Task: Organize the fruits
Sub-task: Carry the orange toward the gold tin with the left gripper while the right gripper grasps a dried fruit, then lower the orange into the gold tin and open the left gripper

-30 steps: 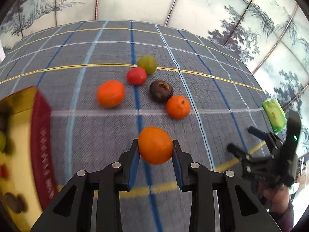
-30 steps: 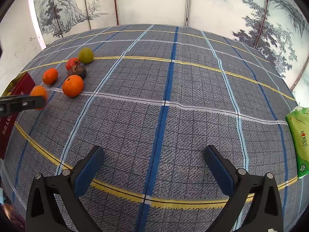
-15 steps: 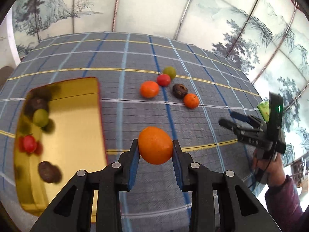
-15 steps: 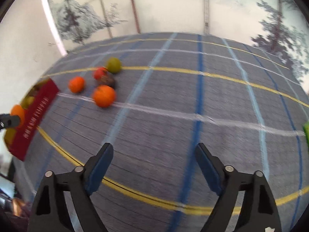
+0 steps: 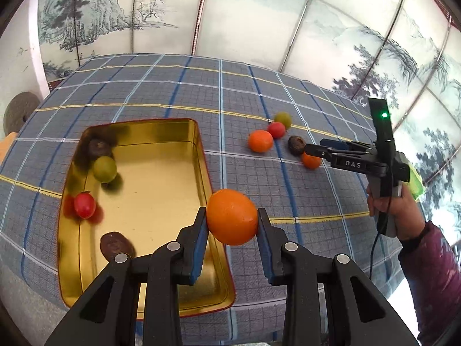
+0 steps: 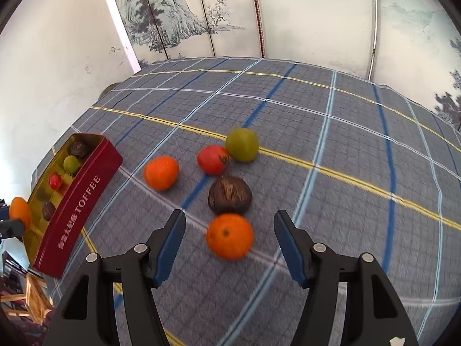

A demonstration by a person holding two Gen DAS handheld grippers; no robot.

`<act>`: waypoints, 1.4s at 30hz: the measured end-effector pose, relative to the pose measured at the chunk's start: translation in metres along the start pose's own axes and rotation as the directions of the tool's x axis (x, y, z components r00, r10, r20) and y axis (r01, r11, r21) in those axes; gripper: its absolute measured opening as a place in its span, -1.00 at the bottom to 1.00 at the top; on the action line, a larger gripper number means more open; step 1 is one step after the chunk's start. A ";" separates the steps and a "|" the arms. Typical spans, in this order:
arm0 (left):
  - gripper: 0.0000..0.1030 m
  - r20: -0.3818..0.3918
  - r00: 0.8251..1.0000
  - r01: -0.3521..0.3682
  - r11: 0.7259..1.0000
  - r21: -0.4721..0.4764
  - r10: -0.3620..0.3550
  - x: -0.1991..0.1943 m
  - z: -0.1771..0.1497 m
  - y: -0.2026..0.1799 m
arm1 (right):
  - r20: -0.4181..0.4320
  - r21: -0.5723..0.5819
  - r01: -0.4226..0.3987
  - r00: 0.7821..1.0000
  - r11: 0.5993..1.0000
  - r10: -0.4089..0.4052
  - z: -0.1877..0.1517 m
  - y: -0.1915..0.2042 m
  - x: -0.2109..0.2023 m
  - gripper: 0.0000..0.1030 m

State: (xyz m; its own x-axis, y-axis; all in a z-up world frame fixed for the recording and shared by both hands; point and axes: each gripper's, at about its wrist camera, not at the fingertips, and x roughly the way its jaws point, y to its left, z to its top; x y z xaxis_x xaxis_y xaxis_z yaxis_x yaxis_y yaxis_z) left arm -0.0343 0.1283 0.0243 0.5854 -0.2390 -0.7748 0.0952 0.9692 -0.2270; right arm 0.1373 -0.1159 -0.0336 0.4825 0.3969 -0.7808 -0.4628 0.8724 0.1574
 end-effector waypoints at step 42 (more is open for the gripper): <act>-0.35 0.024 0.995 -0.091 0.989 -0.119 0.094 -0.046 -0.049 0.077 | 0.029 0.176 0.112 0.993 0.978 -0.118 -0.094 -0.030 -0.061 -0.27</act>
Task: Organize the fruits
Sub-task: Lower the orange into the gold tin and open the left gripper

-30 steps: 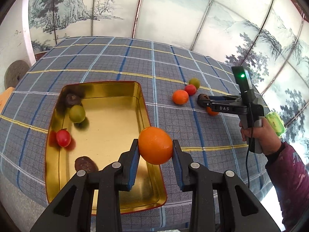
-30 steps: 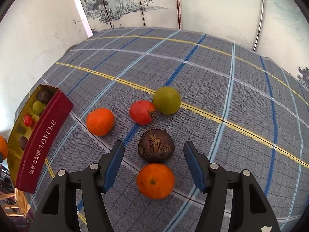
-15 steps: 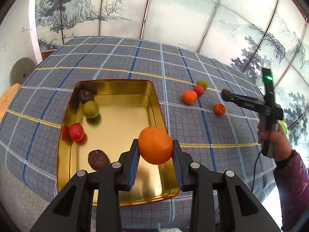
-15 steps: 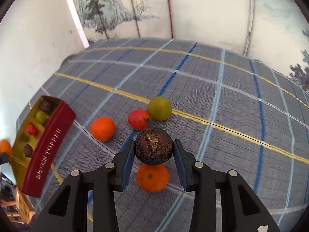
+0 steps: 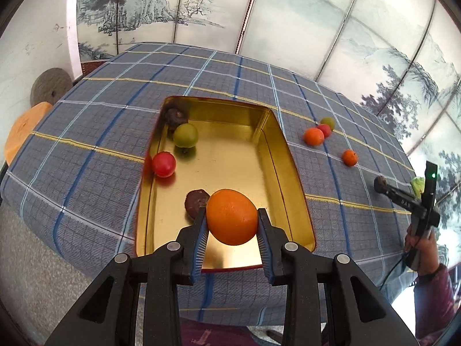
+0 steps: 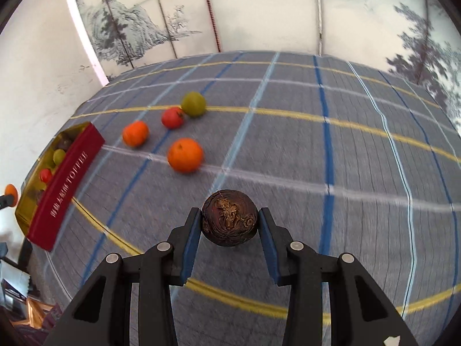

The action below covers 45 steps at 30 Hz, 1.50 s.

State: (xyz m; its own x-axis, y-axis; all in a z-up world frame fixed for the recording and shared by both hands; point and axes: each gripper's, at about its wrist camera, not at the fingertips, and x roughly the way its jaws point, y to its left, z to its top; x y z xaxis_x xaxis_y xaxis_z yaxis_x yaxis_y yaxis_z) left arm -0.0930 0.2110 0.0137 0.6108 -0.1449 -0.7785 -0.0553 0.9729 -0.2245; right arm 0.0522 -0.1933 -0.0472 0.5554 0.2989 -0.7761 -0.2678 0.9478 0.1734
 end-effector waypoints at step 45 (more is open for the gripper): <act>0.31 -0.003 0.981 -0.190 0.960 0.206 0.195 0.105 0.107 -0.021 | 0.036 0.055 -0.005 0.999 0.998 0.003 -0.012 -0.009 0.002 -0.28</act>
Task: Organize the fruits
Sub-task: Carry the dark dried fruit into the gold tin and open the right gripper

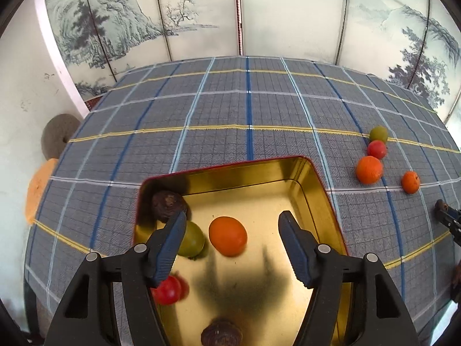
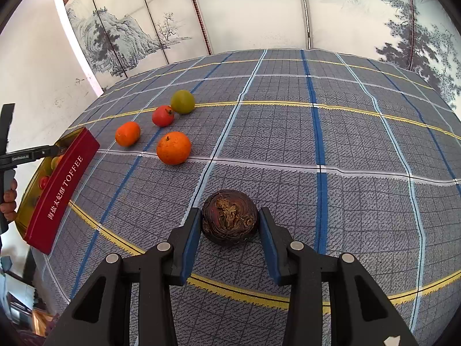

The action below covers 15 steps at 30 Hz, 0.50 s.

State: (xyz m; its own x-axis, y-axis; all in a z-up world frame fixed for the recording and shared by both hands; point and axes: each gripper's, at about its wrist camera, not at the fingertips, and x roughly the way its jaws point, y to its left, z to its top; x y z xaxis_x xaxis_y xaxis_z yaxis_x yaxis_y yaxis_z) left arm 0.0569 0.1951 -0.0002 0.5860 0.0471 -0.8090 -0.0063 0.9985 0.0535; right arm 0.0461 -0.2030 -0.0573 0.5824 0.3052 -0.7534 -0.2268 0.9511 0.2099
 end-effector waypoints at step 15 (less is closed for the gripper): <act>0.39 0.124 0.986 -0.111 0.994 0.004 0.109 -0.074 -0.040 -0.017 | 0.008 -0.007 -0.002 1.000 1.000 0.002 -0.007 0.007 -0.010 -0.27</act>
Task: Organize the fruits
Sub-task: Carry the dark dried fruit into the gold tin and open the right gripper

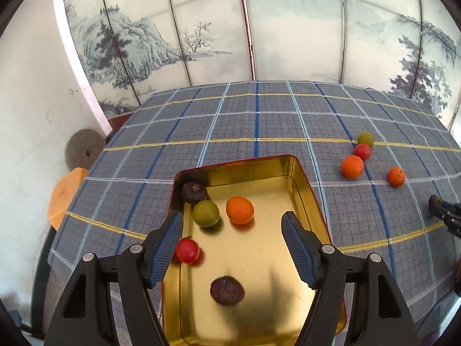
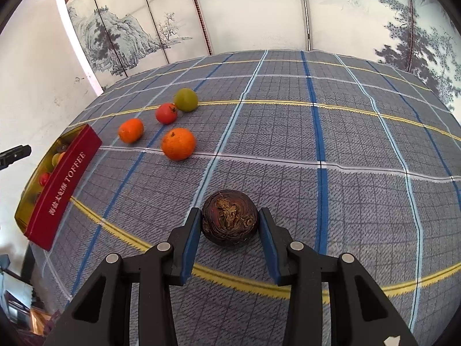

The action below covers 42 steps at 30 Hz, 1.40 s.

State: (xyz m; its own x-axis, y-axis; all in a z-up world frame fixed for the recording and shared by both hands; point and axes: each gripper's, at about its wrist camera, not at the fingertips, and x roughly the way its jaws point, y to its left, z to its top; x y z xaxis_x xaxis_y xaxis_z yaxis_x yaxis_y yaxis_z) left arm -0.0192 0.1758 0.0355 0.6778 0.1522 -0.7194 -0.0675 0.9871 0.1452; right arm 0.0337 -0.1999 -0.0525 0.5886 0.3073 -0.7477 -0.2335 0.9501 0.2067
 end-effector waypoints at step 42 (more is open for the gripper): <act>0.84 0.063 0.991 -0.111 0.986 -0.125 0.119 -0.043 -0.069 0.067 | -0.179 -0.360 -0.387 0.922 0.849 0.345 0.059 0.300 0.069 -0.21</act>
State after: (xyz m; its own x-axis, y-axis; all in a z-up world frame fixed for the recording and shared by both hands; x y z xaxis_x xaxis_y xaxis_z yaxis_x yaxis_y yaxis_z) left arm -0.1035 0.2384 0.0298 0.7099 0.2654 -0.6524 -0.2332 0.9626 0.1380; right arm 0.0502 0.1099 -0.0051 0.3234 0.6012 -0.7307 -0.7050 0.6682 0.2377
